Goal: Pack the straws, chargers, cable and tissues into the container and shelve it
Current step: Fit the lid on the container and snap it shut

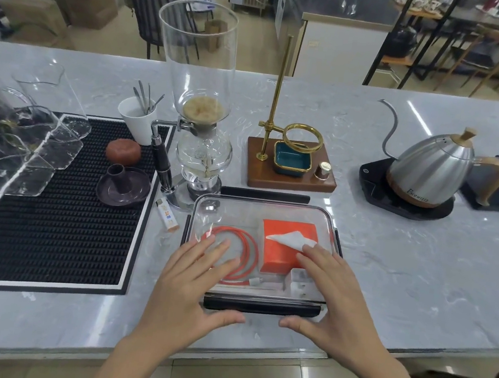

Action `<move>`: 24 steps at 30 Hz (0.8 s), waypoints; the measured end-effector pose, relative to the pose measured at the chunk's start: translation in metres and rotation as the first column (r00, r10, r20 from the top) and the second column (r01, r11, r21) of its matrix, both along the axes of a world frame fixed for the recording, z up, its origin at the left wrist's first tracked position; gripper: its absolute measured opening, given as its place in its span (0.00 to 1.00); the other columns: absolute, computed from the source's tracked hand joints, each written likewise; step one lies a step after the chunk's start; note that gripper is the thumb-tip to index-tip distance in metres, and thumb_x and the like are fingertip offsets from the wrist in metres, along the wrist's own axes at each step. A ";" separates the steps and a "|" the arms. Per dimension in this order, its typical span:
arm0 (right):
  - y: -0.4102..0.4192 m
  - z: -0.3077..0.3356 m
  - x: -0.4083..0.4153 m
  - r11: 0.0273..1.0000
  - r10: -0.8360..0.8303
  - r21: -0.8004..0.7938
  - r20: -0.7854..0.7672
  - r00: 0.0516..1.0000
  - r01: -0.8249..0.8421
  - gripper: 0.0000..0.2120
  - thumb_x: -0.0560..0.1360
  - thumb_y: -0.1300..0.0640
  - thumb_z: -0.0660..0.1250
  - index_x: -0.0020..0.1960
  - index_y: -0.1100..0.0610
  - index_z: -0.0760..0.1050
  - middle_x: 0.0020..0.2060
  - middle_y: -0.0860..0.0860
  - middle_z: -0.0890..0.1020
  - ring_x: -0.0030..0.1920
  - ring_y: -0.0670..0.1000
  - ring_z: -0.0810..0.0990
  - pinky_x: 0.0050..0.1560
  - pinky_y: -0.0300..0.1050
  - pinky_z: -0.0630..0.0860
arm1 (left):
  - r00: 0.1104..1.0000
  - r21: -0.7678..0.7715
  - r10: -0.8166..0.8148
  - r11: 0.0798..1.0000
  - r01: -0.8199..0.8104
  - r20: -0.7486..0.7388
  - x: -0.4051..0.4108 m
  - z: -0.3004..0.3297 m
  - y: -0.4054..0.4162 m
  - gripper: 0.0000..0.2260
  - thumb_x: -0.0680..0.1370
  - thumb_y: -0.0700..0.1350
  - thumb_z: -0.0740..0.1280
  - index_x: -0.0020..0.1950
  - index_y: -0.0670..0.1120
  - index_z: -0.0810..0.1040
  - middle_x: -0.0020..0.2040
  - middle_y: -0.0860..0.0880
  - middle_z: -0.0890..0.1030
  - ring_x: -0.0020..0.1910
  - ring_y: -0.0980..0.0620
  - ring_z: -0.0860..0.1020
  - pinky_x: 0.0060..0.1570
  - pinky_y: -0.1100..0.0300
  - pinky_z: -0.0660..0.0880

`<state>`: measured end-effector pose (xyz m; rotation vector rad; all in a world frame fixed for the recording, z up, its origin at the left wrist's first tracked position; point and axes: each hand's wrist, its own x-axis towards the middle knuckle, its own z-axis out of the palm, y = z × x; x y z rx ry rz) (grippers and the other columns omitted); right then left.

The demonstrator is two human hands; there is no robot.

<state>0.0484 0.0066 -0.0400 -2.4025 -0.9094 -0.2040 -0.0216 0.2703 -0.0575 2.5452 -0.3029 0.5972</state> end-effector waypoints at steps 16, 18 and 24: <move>0.003 -0.007 -0.003 0.998 -0.057 0.003 0.000 0.998 0.057 0.40 0.66 0.32 0.71 0.71 0.52 0.70 0.74 0.46 0.68 0.76 0.47 0.61 0.76 0.48 0.55 | 0.999 -0.011 0.034 0.999 -0.034 0.010 0.000 -0.001 -0.004 0.31 0.66 0.68 0.72 0.62 0.50 0.81 0.69 0.52 0.75 0.72 0.50 0.70 0.70 0.48 0.65; 0.003 -0.006 -0.004 0.999 -0.054 0.002 -0.012 0.998 0.054 0.40 0.66 0.32 0.71 0.71 0.52 0.71 0.74 0.46 0.68 0.76 0.48 0.62 0.76 0.50 0.56 | 1.000 -0.016 0.029 0.999 -0.029 -0.003 0.000 0.000 -0.004 0.32 0.66 0.68 0.72 0.62 0.50 0.81 0.69 0.52 0.75 0.72 0.50 0.70 0.70 0.47 0.65; 0.002 0.011 -0.007 0.994 -0.021 0.105 -0.128 0.992 0.034 0.32 0.70 0.35 0.70 0.69 0.49 0.72 0.73 0.42 0.68 0.76 0.46 0.62 0.76 0.47 0.56 | 0.999 -0.093 -0.002 0.996 -0.001 -0.038 -0.004 0.013 -0.003 0.26 0.73 0.65 0.68 0.63 0.50 0.80 0.69 0.54 0.75 0.72 0.52 0.70 0.68 0.46 0.67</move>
